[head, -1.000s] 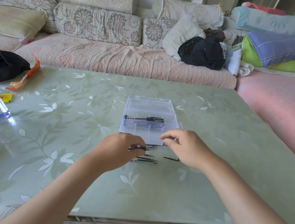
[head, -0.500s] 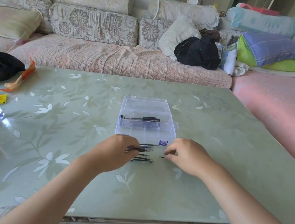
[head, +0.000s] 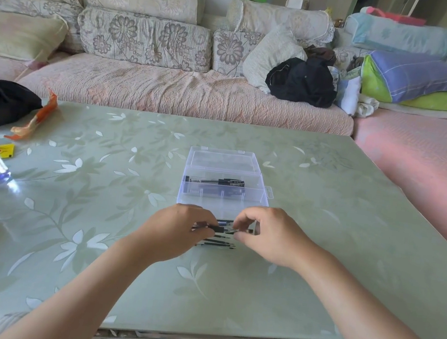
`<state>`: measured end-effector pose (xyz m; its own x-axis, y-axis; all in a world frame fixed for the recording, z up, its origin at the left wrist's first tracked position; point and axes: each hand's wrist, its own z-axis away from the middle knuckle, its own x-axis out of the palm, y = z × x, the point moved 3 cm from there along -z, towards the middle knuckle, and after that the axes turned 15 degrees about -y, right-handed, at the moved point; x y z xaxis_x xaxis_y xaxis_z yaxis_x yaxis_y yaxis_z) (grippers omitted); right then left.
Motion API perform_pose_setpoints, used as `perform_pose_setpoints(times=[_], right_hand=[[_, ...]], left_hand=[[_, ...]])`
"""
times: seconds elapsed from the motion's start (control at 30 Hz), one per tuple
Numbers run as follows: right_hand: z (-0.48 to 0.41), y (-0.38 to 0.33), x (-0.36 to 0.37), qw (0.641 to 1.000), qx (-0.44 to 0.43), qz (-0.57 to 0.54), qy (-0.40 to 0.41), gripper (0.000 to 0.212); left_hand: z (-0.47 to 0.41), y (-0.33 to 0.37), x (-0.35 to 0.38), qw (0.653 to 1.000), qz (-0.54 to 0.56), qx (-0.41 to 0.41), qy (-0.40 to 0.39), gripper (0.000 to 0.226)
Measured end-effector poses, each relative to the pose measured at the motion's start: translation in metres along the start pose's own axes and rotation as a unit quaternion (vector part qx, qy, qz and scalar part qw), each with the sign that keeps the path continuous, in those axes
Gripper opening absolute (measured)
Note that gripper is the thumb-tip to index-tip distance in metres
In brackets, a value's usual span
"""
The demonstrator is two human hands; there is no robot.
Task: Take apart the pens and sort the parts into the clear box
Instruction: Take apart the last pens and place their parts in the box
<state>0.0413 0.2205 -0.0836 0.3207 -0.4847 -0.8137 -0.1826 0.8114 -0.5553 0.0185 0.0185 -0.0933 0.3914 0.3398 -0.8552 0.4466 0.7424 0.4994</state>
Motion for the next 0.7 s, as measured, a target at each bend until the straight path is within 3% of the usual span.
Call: perform_pose_setpoints(times=[0.23,0.43,0.53,0.7], right_hand=[[-0.003,-0.007,0.007,0.999,-0.037,-0.027,0.022,0.010],[-0.004,-0.007,0.008,0.994,-0.060,0.085,0.038,0.016],[-0.003,-0.011,0.014,0.988,-0.092,0.113,0.044,0.017],[0.002,-0.012,0.018,0.997,-0.074,-0.010,0.017,0.024]], left_hand=[[-0.001,-0.001,0.000,0.998,0.051,0.035,-0.009,0.014],[-0.002,-0.001,-0.003,0.999,0.047,0.017,-0.022,0.017],[0.000,-0.001,-0.003,0.998,0.033,0.046,-0.017,0.017],[0.006,0.003,-0.005,0.995,-0.014,0.101,0.016,0.019]])
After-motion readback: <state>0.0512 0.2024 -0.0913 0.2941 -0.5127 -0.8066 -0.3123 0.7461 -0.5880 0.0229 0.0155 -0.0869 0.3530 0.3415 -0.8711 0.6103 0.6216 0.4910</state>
